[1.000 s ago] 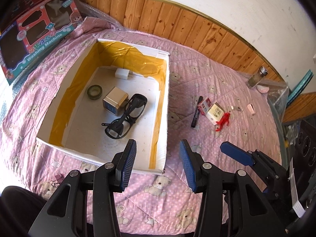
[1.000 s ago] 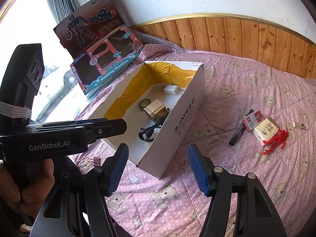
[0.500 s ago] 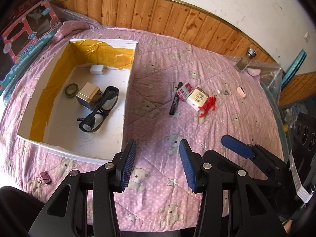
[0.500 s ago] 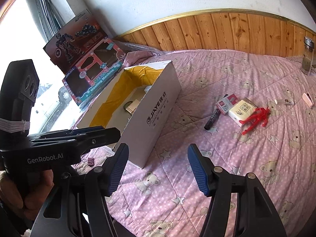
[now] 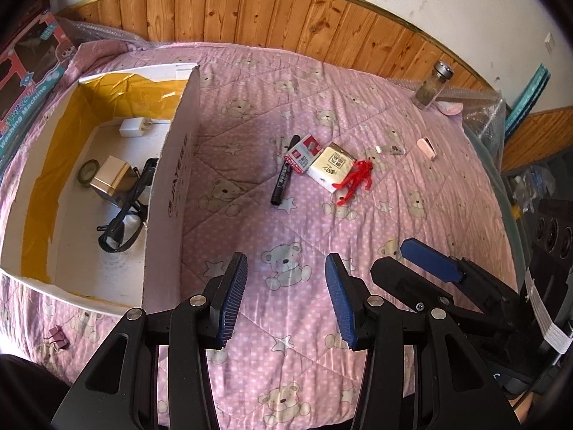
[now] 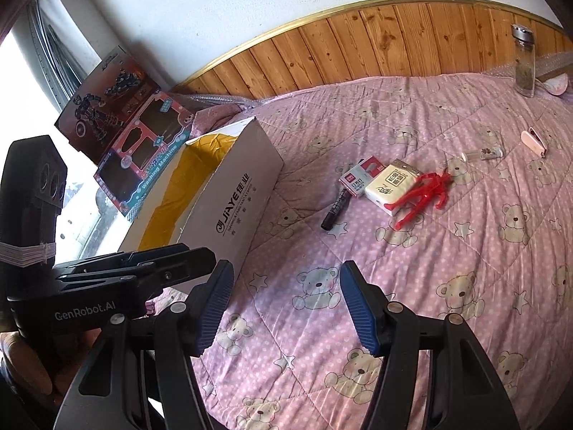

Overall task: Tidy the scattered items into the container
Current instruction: 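Move both grippers away from the box toward the black marker and red toy figure, then close the left gripper on the black marker while the right gripper grasps the red toy figure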

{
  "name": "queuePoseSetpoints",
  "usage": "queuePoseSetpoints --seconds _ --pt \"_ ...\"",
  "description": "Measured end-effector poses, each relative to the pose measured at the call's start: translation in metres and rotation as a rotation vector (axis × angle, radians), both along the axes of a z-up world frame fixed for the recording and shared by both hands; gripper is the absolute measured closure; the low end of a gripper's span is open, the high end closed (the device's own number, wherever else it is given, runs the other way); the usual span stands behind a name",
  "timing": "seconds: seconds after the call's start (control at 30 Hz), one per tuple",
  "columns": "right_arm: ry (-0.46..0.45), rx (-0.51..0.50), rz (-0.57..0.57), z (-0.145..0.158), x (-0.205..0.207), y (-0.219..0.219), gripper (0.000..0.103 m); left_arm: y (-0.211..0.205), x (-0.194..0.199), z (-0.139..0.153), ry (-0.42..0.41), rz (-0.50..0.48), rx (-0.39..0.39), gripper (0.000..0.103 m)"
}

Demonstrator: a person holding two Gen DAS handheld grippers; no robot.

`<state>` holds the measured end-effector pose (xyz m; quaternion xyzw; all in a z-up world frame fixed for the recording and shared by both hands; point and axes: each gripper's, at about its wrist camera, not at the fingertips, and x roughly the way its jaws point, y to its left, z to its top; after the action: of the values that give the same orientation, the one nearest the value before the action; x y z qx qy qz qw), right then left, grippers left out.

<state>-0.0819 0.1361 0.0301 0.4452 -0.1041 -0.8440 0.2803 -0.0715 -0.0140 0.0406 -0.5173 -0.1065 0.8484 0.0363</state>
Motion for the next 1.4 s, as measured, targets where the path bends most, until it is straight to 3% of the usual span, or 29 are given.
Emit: queuePoseSetpoints --seconds 0.23,0.9,1.4 --pt "-0.042 -0.026 -0.061 -0.015 -0.019 0.019 0.048 0.013 -0.022 -0.019 -0.026 -0.02 -0.003 0.055" --pt "-0.164 -0.067 -0.183 -0.062 -0.09 0.049 0.048 0.02 -0.104 -0.081 -0.092 -0.011 0.009 0.055" --pt "-0.318 -0.142 -0.34 -0.132 -0.16 0.071 0.048 0.014 -0.16 -0.142 -0.151 0.051 0.0 0.055"
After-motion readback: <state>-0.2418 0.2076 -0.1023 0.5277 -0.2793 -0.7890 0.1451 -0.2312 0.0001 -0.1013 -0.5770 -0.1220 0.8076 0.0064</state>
